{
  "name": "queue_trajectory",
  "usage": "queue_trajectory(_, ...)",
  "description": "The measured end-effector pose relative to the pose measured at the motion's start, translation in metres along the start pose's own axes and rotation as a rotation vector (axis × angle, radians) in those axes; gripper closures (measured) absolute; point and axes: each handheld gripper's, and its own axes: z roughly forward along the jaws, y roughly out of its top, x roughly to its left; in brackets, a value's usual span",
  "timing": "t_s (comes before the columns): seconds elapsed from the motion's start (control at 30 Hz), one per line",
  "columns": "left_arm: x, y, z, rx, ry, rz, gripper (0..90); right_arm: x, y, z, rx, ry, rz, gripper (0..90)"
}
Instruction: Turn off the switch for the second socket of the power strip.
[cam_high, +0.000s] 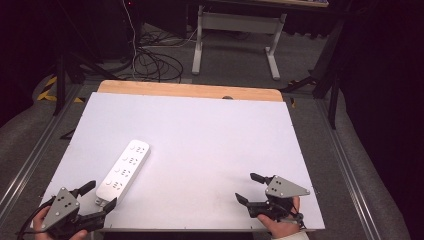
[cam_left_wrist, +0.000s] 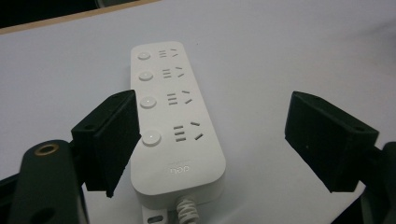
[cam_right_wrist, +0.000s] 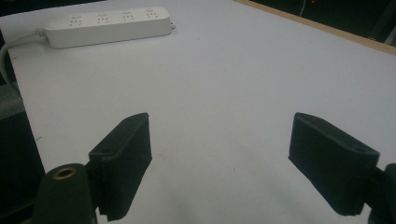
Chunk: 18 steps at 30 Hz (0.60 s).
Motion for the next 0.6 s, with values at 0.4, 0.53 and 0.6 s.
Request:
queue_trajectory(0.4, -0.0018, 0.0016, -0.0029, 0.002, 0.014, 0.036, 19.1, -0.0005, -0.0013, 0.002, 0.016, 0.0, -0.006, 22.1)
queue_trajectory(0.53, -0.002, 0.0022, -0.0044, -0.003, 0.011, 0.033, 19.1, -0.0001, -0.0012, 0.0026, 0.017, 0.0, -0.008, 22.0)
queue_trajectory(0.6, -0.0024, 0.0026, -0.0047, -0.002, 0.011, 0.03, 19.1, 0.0002, -0.0011, 0.0026, 0.018, 0.001, -0.008, 22.1)
